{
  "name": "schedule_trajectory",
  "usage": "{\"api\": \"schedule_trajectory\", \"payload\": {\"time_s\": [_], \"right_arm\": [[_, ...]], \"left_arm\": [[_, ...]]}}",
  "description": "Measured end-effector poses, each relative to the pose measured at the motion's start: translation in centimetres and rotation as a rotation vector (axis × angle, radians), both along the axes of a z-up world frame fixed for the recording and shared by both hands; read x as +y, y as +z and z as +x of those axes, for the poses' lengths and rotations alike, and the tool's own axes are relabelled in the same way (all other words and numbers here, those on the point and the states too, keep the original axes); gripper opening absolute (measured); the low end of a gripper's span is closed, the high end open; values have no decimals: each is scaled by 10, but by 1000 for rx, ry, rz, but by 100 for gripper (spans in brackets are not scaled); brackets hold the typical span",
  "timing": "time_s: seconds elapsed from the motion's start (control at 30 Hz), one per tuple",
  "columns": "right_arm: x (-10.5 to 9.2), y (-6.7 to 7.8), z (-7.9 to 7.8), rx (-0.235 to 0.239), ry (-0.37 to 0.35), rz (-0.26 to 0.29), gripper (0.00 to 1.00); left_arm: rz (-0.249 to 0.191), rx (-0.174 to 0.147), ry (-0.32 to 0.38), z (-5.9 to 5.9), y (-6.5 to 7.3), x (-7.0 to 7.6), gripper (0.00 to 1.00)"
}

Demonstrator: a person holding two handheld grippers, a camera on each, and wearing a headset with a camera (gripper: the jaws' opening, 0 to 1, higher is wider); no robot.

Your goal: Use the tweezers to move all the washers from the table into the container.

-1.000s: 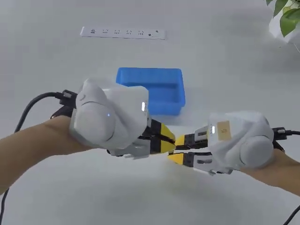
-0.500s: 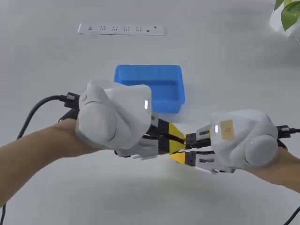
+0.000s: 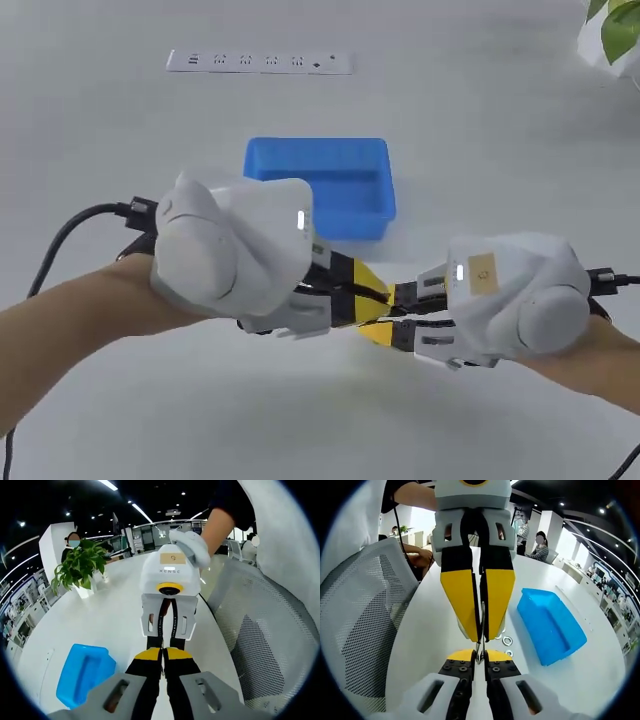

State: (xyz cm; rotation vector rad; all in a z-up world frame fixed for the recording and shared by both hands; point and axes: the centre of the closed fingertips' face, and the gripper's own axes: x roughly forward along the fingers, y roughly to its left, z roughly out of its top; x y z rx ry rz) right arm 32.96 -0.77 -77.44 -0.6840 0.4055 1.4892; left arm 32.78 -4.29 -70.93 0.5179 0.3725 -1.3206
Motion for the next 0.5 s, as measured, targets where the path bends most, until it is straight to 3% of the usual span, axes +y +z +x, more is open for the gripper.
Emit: {"api": "schedule_trajectory", "payload": {"time_s": [0.17, 0.5], "right_arm": [[1, 1, 2, -10, -13, -3, 11], [1, 7, 5, 20, -61, 30, 17]], "left_arm": [[2, -3, 9, 1, 1, 5, 5], [-8, -11, 36, 2, 4, 10, 5]]}}
